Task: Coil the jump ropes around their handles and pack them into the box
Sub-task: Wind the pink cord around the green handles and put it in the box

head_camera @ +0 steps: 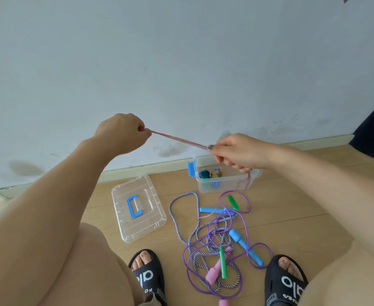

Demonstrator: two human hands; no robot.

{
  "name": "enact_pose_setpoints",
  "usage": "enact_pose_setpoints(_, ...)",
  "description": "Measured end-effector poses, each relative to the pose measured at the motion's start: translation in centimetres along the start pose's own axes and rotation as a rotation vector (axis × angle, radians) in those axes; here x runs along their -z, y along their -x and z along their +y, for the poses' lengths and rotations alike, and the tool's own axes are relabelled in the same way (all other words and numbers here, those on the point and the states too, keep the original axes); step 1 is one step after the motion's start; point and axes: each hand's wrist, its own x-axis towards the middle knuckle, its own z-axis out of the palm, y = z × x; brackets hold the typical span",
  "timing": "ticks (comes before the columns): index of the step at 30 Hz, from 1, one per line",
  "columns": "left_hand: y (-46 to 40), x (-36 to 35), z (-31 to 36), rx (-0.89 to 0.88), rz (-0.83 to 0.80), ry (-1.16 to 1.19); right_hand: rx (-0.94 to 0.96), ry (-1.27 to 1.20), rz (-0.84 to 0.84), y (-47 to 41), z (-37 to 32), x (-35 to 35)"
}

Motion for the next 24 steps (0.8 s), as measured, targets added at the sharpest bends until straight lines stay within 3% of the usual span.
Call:
enact_pose_setpoints(3, 0.4, -0.9, 0.6, -0.089, -0.252, 0.1, -0.001, -0.016, -0.019, 0.2, -0.1, -0.4)
enact_pose_setpoints(5, 1.7, -1.4, 2.2, -0.195, -0.55, 0.349, 0.065, -0.15, -0.003, 0.2, -0.9, -0.8)
enact_pose_setpoints(7, 2.1, -1.7, 3.9, -0.257, -0.66, 0.676, 0.134, -0.245, 0.012, 0.1, -1.8, -1.2)
enact_pose_setpoints(10, 2.1, -0.8, 5.4, -0.321, -0.571, 0.883, 0.174, -0.253, 0.022, -0.1, -2.1, -1.4)
enact_pose_setpoints(15, 1.8, -0.2, 3.7, -0.283, -0.486, 0.771, 0.109, -0.049, 0.005, -0.2, -0.6, -0.7)
enact_pose_setpoints(20, 0.8, -0.2, 0.2, -0.138, -0.308, 0.827, 0.07, 0.034, 0.04, -0.2, 0.5, -0.1)
enact_pose_setpoints(24, 0.4, -0.9, -0.7, -0.031, -0.124, 0.58, 0.046, 0.017, 0.028, -0.1, 0.8, 0.3)
